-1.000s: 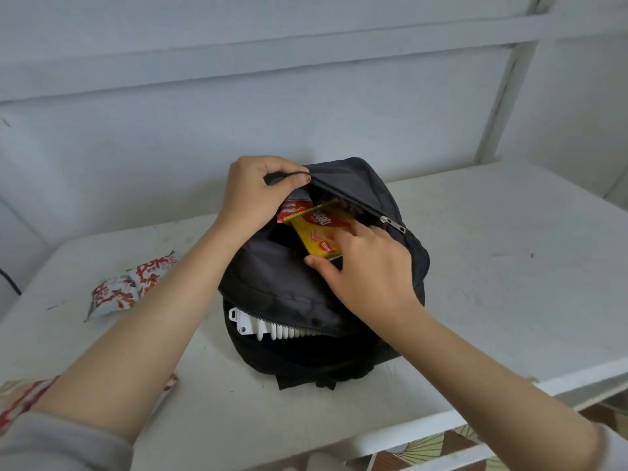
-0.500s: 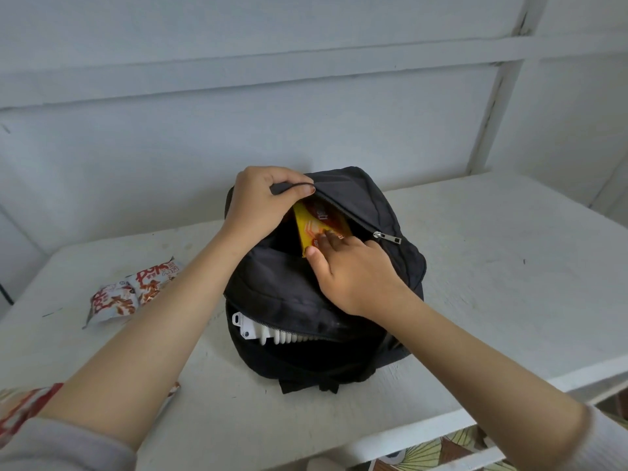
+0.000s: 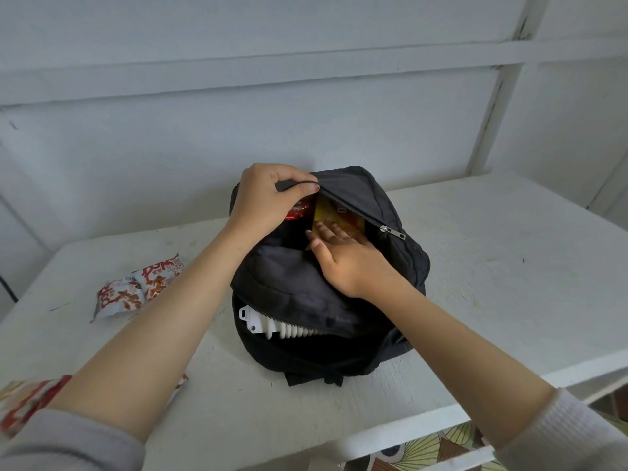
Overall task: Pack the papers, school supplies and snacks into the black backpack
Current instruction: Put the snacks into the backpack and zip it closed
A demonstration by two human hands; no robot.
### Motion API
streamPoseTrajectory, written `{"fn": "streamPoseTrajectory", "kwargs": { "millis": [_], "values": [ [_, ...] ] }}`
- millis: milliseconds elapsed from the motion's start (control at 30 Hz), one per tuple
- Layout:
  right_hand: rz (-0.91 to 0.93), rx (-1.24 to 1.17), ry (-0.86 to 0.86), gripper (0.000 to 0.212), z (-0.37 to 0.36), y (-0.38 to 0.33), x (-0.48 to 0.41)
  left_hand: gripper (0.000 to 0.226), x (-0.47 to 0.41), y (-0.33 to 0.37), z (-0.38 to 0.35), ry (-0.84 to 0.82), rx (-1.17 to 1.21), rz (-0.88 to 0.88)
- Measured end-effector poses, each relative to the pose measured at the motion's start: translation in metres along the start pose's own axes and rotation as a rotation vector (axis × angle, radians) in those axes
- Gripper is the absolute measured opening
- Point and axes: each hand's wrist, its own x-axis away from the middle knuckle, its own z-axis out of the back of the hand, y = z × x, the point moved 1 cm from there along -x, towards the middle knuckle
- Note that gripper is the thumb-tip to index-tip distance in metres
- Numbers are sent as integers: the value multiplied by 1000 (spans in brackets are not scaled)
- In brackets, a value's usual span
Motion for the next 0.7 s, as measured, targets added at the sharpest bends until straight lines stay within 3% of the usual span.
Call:
{"fn": "streamPoseTrajectory", "kwargs": {
  "millis": [233, 333, 400, 533, 700],
  "values": [
    [5, 101, 29, 51, 4, 14, 0, 11, -4, -1, 1, -37, 2, -3],
    [120, 170, 200, 70, 5, 5, 17, 11, -5, -3, 2, -62, -13, 1],
    [155, 135, 266, 72, 7, -1, 31, 11, -5, -4, 3, -65, -20, 6],
    [36, 108, 81, 52, 0, 11, 32, 12, -3, -5, 3, -62, -24, 4],
    [-48, 9, -14, 52, 2, 17, 14, 12, 0, -4, 1, -59, -32, -10]
  ]
}}
